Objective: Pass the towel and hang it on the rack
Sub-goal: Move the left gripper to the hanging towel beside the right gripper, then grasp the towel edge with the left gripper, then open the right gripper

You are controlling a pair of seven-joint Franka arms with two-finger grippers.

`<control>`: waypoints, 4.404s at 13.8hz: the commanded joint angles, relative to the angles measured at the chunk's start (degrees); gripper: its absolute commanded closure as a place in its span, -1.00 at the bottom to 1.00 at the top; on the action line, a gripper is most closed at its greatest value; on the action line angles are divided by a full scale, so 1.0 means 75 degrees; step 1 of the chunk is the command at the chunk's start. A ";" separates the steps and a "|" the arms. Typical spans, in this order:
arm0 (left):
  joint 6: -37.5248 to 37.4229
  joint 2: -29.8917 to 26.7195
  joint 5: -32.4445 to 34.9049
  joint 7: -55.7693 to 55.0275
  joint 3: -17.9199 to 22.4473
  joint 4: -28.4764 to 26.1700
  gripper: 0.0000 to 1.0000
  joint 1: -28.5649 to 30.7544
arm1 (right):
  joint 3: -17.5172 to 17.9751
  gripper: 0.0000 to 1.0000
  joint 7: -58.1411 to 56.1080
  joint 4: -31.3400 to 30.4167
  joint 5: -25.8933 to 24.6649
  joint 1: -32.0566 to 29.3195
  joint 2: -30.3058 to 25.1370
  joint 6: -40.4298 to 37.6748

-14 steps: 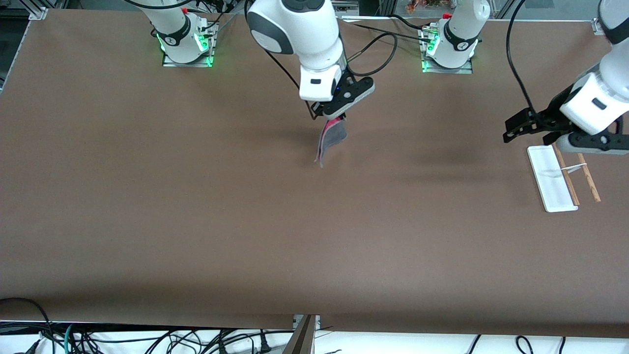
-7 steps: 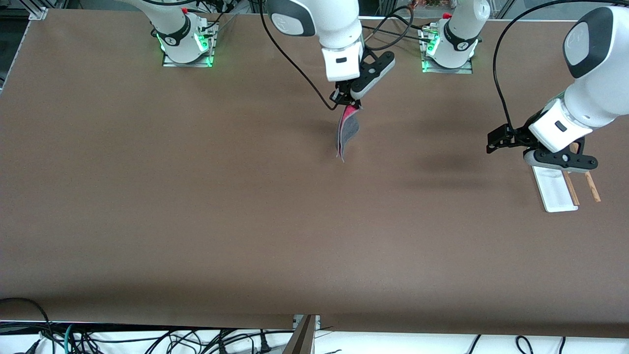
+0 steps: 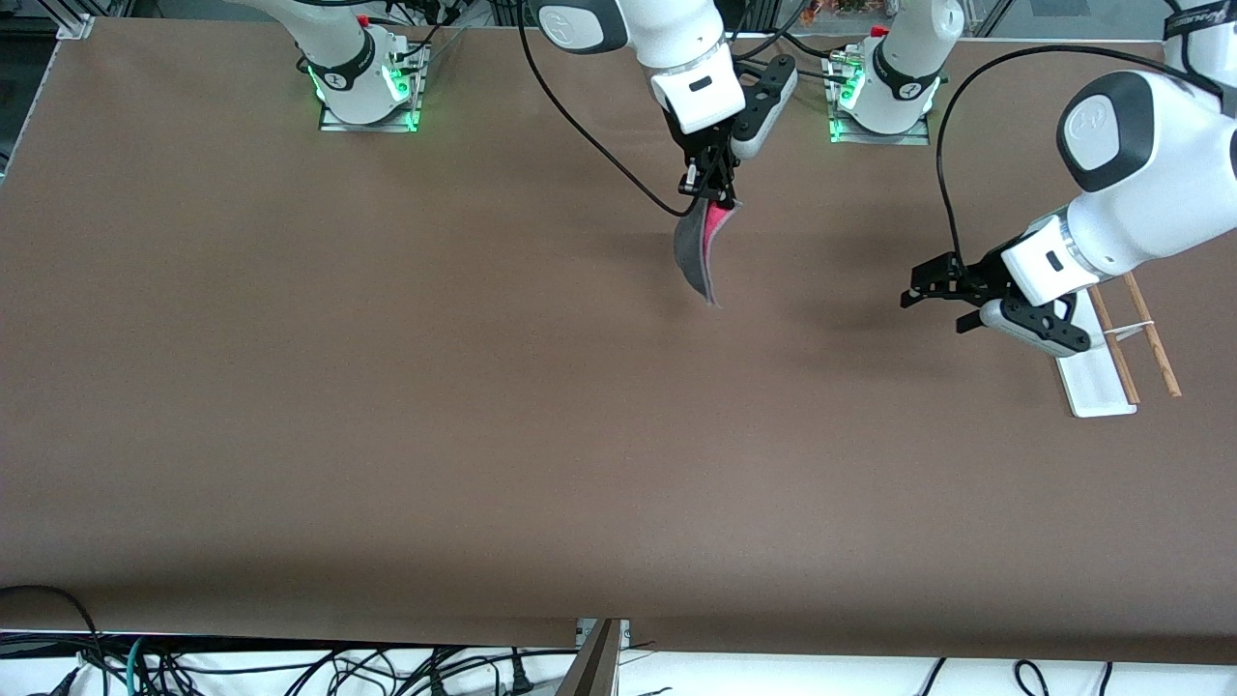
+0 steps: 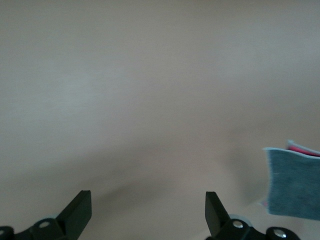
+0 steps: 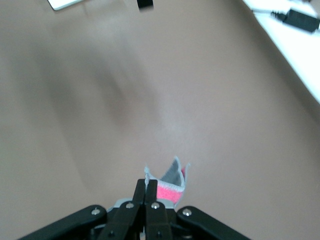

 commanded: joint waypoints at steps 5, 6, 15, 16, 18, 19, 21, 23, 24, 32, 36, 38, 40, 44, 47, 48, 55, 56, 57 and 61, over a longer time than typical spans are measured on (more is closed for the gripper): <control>0.0393 0.0531 -0.2113 0.2975 -0.0049 -0.0326 -1.00 -0.0270 | -0.0028 1.00 -0.1591 0.0172 -0.0141 -0.0063 0.0071 0.0934; 0.0405 0.0531 -0.2218 0.3315 -0.0061 -0.0397 -1.00 -0.0329 | -0.0029 1.00 -0.1767 0.0172 -0.0141 -0.0075 0.0071 0.1017; 0.1471 0.0988 -0.3554 0.5613 -0.0202 -0.0550 -0.98 -0.1349 | -0.0099 1.00 -0.2636 0.0172 -0.0130 -0.0146 0.0094 0.1428; 0.1541 0.1035 -0.3729 0.5789 -0.0202 -0.0550 -0.96 -0.1454 | -0.0099 1.00 -0.2636 0.0172 -0.0130 -0.0146 0.0094 0.1440; 0.1915 0.1187 -0.3860 0.6141 -0.0202 -0.0527 -0.93 -0.1665 | -0.0099 1.00 -0.2648 0.0172 -0.0130 -0.0146 0.0106 0.1475; 0.2091 0.1257 -0.3860 0.6235 -0.0202 -0.0503 -0.93 -0.1782 | -0.0099 1.00 -0.2636 0.0172 -0.0130 -0.0146 0.0106 0.1487; 0.2268 0.1316 -0.4046 0.6248 -0.0202 -0.0480 -0.93 -0.1981 | -0.0099 1.00 -0.2625 0.0172 -0.0130 -0.0157 0.0094 0.1603; 0.2304 0.1340 -0.4292 0.6248 -0.0202 -0.0491 -0.94 -0.2006 | -0.0099 1.00 -0.2589 0.0172 -0.0130 -0.0157 0.0094 0.1651; 0.2304 0.1340 -0.4317 0.6248 -0.0202 -0.0480 -0.94 -0.2006 | -0.0099 1.00 -0.2589 0.0172 -0.0130 -0.0157 0.0094 0.1651; 0.2514 0.1281 -0.4188 0.7055 -0.0190 -0.0409 -0.83 -0.2228 | -0.0099 1.00 -0.2554 0.0172 -0.0130 -0.0146 0.0118 0.1651; 0.2643 0.1258 -0.3898 0.7420 -0.0190 -0.0409 -0.85 -0.2310 | -0.0099 1.00 -0.2554 0.0172 -0.0130 -0.0146 0.0118 0.1651; 0.2643 0.1246 -0.3300 0.7408 -0.0202 -0.0316 -0.56 -0.2334 | -0.0099 1.00 -0.2543 0.0172 -0.0130 -0.0146 0.0118 0.1651; 0.2643 0.1211 -0.3262 0.7420 -0.0202 -0.0316 -0.20 -0.2357 | -0.0099 1.00 -0.2554 0.0172 -0.0130 -0.0146 0.0118 0.1651; 0.2643 0.1187 -0.3086 0.7420 -0.0214 -0.0315 0.88 -0.2357 | -0.0099 1.00 -0.2542 0.0172 -0.0130 -0.0146 0.0118 0.1651; 0.2609 0.1176 -0.3098 0.7385 -0.0214 -0.0327 1.00 -0.2346 | -0.0099 1.00 -0.2542 0.0172 -0.0130 -0.0146 0.0118 0.1662; 0.2585 0.1129 -0.3098 0.7385 -0.0214 -0.0327 1.00 -0.2334 | -0.0099 1.00 -0.2542 0.0172 -0.0130 -0.0146 0.0129 0.1651; 0.2526 0.0836 -0.2782 0.7373 -0.0202 -0.0351 1.00 -0.2124 | -0.0099 0.83 -0.1969 0.0172 -0.0095 -0.0134 0.0176 0.1698; 0.2515 0.0789 -0.2782 0.7373 -0.0202 -0.0351 1.00 -0.2042 | -0.0099 0.09 -0.1968 0.0172 -0.0106 -0.0134 0.0165 0.1709; 0.2503 0.0754 -0.2782 0.7373 -0.0202 -0.0351 1.00 -0.1983 | -0.0099 -0.99 -0.1968 0.0172 -0.0106 -0.0145 0.0176 0.1709; 0.2292 0.0567 -0.2689 0.7361 -0.0202 -0.0374 1.00 -0.1655 | -0.0087 -1.00 -0.1910 0.0172 0.0150 -0.0238 0.0141 0.1674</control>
